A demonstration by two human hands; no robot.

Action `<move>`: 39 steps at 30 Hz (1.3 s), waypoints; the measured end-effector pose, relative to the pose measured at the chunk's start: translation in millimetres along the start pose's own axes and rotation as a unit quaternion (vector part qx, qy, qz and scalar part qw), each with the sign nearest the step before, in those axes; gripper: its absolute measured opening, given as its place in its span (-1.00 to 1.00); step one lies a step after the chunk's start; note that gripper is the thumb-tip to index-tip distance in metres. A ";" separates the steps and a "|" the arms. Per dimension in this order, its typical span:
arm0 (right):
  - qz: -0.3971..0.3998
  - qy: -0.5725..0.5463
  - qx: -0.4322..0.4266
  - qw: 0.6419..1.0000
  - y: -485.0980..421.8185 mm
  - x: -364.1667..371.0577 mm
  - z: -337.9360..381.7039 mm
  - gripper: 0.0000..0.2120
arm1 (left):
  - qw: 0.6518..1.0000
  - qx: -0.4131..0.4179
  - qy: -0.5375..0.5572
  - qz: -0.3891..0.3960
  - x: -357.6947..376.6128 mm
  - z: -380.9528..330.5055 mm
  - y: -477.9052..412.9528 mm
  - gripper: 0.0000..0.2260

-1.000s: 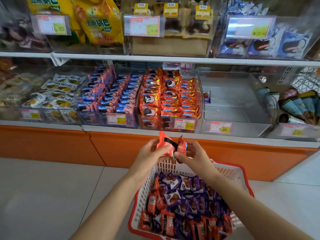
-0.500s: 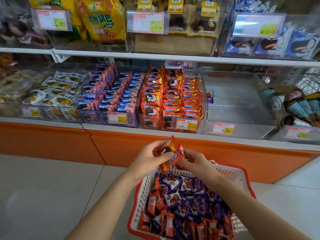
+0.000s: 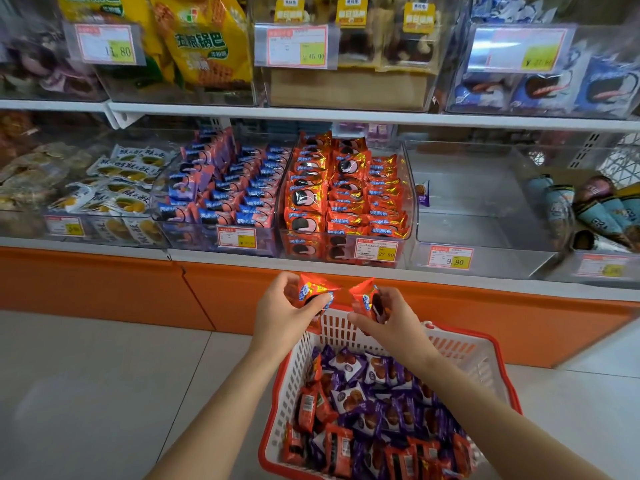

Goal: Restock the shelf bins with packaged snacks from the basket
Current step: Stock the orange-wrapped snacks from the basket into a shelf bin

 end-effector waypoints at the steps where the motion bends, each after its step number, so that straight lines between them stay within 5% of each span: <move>1: 0.004 0.004 -0.008 1.000 1.0 1.1 2.7 -0.38 | 1.000 -0.004 0.005 0.007 2.1 0.3 0.6 -0.74; 11: 0.070 0.069 -0.081 0.992 4.9 17.2 23.2 -0.86 | 0.995 -0.053 0.062 0.054 19.1 5.4 0.6 -0.75; 15: 0.041 0.023 -0.071 0.996 3.3 9.3 24.6 -0.62 | 0.988 -0.074 0.126 0.050 12.5 7.8 -2.4 -0.83; 25: 0.058 0.015 -0.069 0.996 -4.4 15.8 26.0 -0.41 | 0.992 -0.050 0.098 0.065 0.4 5.4 -5.9 -0.66; 30: 0.148 -0.178 0.041 0.972 -2.2 25.1 13.6 -0.68 | 0.990 -0.047 0.121 0.056 -5.6 9.0 -7.6 -0.67; 39: 0.039 -0.271 0.048 0.961 -17.5 16.3 13.1 -0.81 | 0.967 -0.105 0.230 0.017 -6.9 12.9 -21.8 -0.72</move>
Point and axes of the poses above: each hand's wrist, its own y-axis away from the middle knuckle, its own x-axis out of the palm, z = x × y, the point moved 6 cm from there along -y, towards the middle knuckle, and after that the axes turned 8 degrees about -x, right-handed, at the moved point
